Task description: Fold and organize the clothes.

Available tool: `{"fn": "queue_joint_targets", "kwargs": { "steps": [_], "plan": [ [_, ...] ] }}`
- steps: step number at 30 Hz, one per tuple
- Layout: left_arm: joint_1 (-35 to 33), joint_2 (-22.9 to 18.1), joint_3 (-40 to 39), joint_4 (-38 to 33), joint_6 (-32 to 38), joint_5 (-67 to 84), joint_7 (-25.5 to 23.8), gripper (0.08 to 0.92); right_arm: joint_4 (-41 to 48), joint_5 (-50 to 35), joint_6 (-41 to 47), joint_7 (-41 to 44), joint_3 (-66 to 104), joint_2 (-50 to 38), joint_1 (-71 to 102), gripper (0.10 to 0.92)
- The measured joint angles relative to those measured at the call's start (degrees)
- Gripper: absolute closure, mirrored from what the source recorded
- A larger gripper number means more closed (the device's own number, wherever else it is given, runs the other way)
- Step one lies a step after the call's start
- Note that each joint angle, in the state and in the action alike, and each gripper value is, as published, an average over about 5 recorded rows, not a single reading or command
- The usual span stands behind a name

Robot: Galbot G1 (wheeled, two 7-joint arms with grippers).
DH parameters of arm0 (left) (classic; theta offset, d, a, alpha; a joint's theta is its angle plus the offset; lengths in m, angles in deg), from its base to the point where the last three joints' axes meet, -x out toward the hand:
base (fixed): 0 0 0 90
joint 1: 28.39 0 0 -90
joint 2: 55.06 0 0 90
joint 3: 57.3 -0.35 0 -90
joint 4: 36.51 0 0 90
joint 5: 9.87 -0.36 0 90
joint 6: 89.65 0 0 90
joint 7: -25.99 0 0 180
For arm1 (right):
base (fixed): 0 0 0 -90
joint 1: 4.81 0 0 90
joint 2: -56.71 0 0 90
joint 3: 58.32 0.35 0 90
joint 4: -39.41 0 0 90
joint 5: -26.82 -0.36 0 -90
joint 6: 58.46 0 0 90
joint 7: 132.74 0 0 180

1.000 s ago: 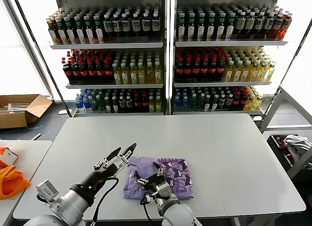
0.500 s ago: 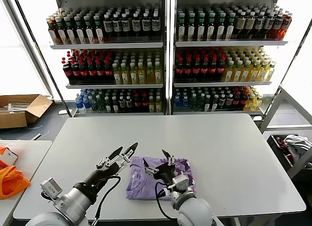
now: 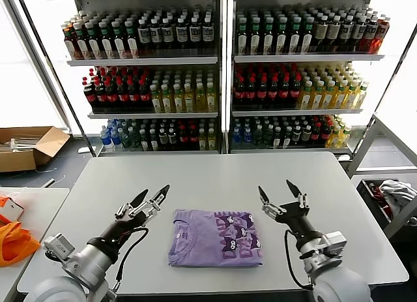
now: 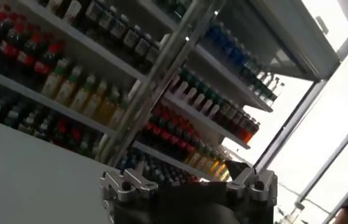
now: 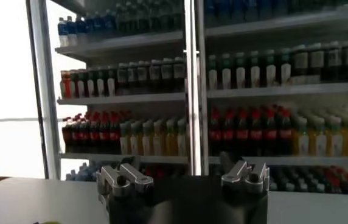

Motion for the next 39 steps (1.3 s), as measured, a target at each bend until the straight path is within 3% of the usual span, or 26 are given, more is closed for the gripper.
{"fn": "queue_joint_targets", "kwargs": {
  "steps": [15,28,39],
  "plan": [
    [-2.99,0.04,7.67,6.44,6.51,-14.48,-5.09,0.177,3.4,-5.77,-7.68,6.54,20.44,1.66,12.93,0.203],
    [-6.93,0.16,10.34,10.31,19.04,-30.24,-9.52,0.177,4.48,-6.77,-14.18,8.29,22.9,1.21,17.27,0.203],
    [-8.72,0.5,11.69,10.64,23.71,-34.52,-11.16,0.177,3.62,-6.15,-16.02,8.48,22.91,1.56,18.33,0.203]
  ]
}}
